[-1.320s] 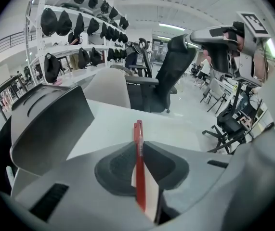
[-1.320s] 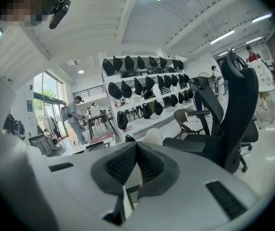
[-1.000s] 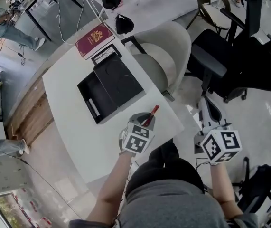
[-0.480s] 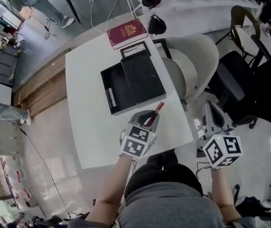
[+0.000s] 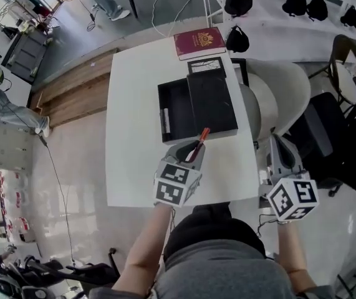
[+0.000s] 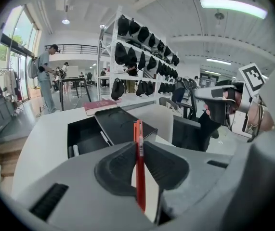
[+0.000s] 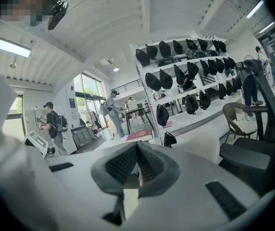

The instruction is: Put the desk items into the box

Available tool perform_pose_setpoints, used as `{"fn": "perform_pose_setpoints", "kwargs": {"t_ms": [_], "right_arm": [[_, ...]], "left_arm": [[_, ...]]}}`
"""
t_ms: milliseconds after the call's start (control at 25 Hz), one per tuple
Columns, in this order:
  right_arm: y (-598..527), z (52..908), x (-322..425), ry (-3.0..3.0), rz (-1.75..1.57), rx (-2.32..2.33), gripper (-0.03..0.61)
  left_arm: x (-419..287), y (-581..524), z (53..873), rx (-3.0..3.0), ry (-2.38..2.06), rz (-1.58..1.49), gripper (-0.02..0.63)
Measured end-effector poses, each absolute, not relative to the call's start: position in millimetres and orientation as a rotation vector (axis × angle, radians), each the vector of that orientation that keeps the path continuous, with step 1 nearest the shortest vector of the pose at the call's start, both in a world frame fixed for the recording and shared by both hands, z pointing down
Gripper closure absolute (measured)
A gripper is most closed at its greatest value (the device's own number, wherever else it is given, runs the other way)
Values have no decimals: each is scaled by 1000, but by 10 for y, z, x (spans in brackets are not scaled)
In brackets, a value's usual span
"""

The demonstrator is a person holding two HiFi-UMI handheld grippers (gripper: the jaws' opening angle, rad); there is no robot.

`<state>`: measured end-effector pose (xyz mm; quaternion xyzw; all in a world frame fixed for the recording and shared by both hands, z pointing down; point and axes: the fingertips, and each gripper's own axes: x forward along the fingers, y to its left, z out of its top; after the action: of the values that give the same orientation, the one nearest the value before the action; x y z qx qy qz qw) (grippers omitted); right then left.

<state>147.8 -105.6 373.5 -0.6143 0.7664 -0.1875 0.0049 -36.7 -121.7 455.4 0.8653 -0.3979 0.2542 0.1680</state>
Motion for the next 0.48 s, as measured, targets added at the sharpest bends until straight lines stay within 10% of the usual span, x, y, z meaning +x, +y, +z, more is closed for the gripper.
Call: {"fn": "perform_pose_setpoints", "kwargs": {"t_ms": [480], "right_arm": [[-1223, 3716, 1208, 2521, -573, -1793, 574]], "left_arm": [[-830, -1417, 4314, 2317, -1372, 512, 563]]}}
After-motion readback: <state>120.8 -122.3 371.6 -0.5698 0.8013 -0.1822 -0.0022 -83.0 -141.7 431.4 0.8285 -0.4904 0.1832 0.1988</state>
